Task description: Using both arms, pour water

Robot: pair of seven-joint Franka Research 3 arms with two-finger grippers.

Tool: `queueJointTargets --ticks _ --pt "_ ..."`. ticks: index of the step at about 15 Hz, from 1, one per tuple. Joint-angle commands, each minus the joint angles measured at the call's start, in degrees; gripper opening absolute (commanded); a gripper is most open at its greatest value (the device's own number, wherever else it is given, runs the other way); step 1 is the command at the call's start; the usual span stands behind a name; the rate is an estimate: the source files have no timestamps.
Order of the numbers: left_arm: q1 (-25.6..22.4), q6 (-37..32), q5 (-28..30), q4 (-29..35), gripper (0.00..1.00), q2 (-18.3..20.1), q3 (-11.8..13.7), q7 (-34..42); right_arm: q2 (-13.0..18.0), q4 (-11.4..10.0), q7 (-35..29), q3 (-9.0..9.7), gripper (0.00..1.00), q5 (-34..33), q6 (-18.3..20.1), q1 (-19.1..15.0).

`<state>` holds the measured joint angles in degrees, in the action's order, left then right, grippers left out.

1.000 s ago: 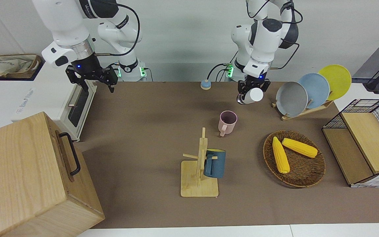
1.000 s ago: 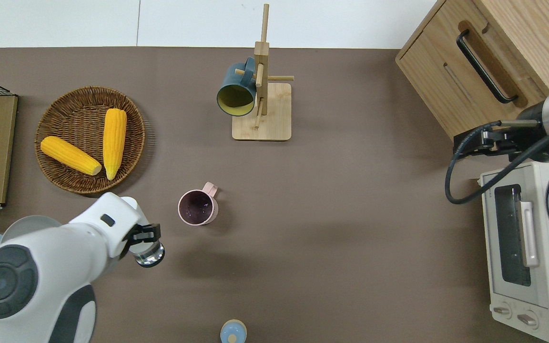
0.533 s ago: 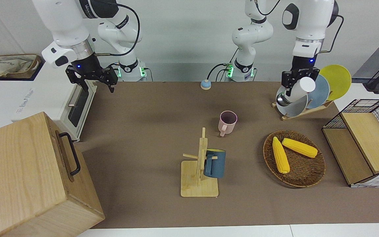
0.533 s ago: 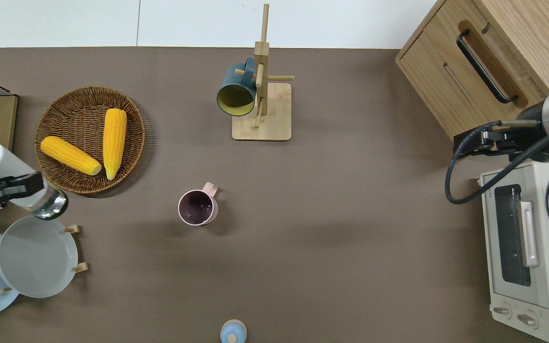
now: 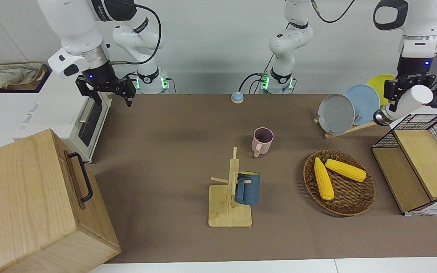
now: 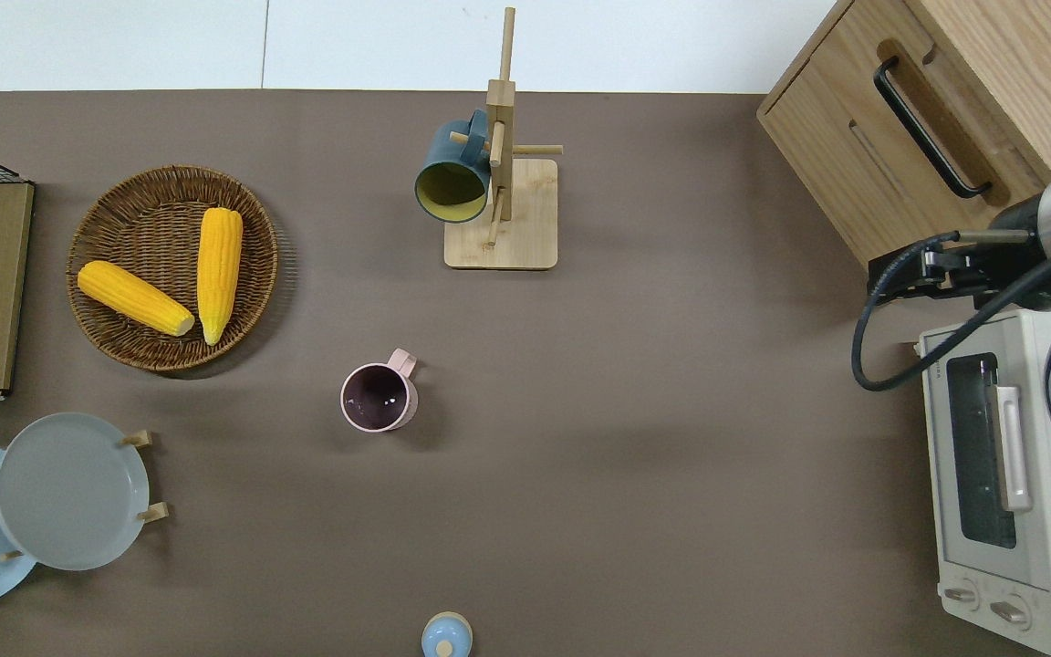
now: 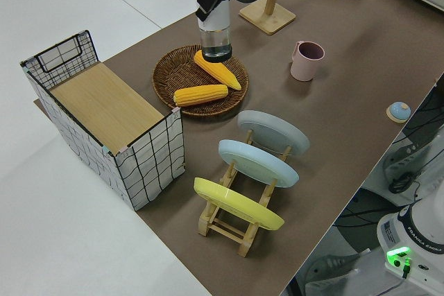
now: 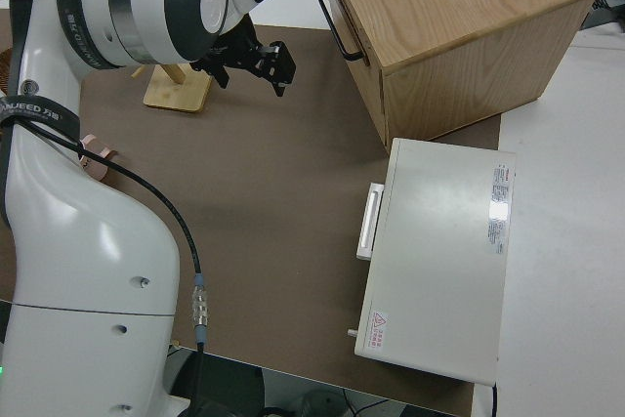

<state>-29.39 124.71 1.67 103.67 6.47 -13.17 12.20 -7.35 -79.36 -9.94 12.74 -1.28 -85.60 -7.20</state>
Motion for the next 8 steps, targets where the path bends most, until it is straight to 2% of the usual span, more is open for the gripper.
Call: queueJointTargets --ticks 1,4,8 --pt "-3.12 -0.26 -0.27 -13.21 0.0 -9.87 1.04 5.9 0.31 -0.09 1.33 0.71 0.987 0.57 -0.09 -1.15" --pt "-5.58 0.62 3.49 -18.32 0.0 -15.25 1.3 9.76 0.31 -0.09 1.33 0.71 0.987 0.57 -0.09 -1.15" --pt "-9.19 7.64 12.72 -18.51 0.0 -18.85 1.13 17.93 0.31 -0.09 1.33 0.71 0.99 0.57 -0.09 -1.15"
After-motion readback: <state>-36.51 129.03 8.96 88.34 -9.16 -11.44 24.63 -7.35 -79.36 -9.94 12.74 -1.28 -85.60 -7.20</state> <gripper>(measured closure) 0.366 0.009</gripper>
